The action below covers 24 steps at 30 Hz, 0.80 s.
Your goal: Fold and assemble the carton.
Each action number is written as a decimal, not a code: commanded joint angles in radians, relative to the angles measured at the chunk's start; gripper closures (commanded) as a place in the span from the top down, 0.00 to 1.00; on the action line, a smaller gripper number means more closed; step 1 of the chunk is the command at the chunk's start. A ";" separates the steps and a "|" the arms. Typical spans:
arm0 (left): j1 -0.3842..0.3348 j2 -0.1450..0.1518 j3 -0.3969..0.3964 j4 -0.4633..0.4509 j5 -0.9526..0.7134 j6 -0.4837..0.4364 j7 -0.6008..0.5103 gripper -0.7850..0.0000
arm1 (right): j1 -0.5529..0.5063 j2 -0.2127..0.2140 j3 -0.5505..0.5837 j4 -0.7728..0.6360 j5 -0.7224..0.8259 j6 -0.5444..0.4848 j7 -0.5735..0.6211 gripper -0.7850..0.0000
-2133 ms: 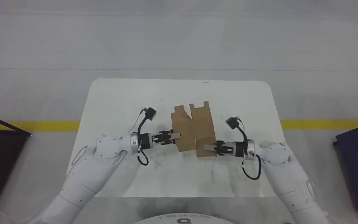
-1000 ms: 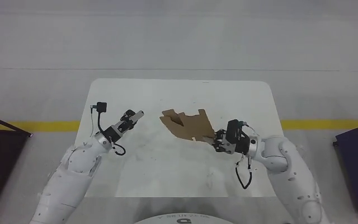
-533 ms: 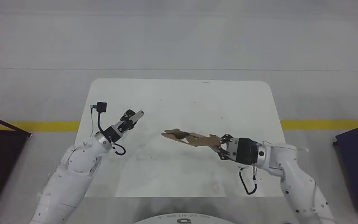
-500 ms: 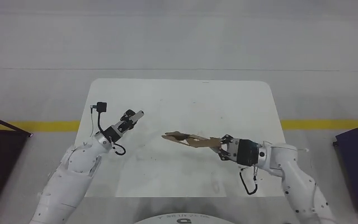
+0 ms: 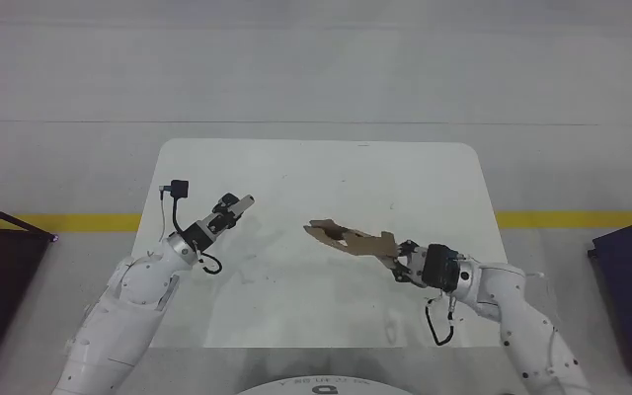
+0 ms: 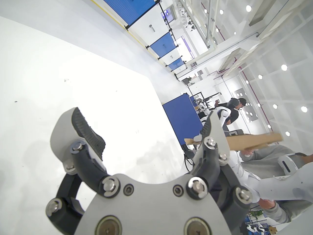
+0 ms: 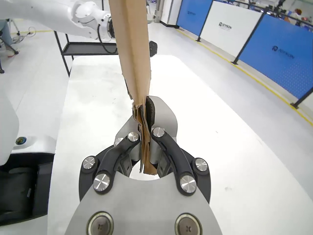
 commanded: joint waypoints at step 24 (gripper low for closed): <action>-0.014 0.004 0.044 -0.158 0.216 -0.024 -0.035 1.00 | 0.063 -0.015 -0.087 -0.013 0.326 0.073 0.365 0.00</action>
